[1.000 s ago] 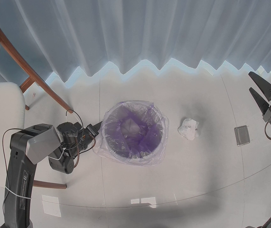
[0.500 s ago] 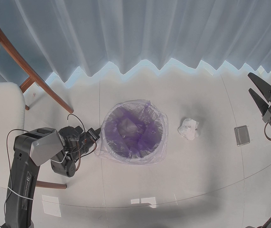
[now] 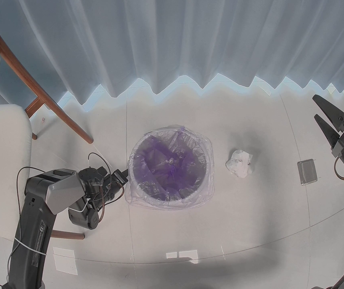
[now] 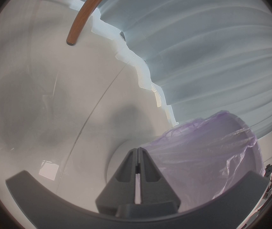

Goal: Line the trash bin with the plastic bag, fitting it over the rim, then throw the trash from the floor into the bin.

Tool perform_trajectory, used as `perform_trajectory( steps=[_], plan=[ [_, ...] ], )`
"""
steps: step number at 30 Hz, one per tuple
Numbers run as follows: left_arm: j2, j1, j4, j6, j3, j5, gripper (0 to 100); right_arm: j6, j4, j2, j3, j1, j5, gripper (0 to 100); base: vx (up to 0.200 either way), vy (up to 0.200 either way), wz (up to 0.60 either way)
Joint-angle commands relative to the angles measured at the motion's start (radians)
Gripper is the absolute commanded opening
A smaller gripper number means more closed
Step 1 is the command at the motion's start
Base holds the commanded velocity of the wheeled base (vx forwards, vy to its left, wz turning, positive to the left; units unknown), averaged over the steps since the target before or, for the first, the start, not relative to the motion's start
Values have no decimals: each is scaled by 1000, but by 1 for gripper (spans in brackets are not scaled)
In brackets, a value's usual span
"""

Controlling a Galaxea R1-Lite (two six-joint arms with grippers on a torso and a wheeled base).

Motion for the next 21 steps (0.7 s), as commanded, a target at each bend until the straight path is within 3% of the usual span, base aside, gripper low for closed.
perform_trajectory(
  steps=[1, 9, 10, 14, 21],
  plan=[
    [13, -2, -1, 0, -1, 2, 0, 1, -1, 4, 2, 2, 0, 100, 0, 0, 0],
    [11, 0, 8, -2, 7, 5, 0, 1, 1, 6, 13, 5, 6, 100, 0, 0, 0],
    [13, 0, -1, -2, 7, 5, 100, 1, 1, 6, 14, 5, 8, 100, 0, 0, 0],
    [10, 9, -49, -30, 8, 22, 100, 1, 1, 7, 23, 6, 13, 100, 0, 0, 0],
    [-30, 26, -45, -160, 10, 71, 100, 1, 2, 49, 57, 3, 48, 100, 0, 0, 0]
  ],
)
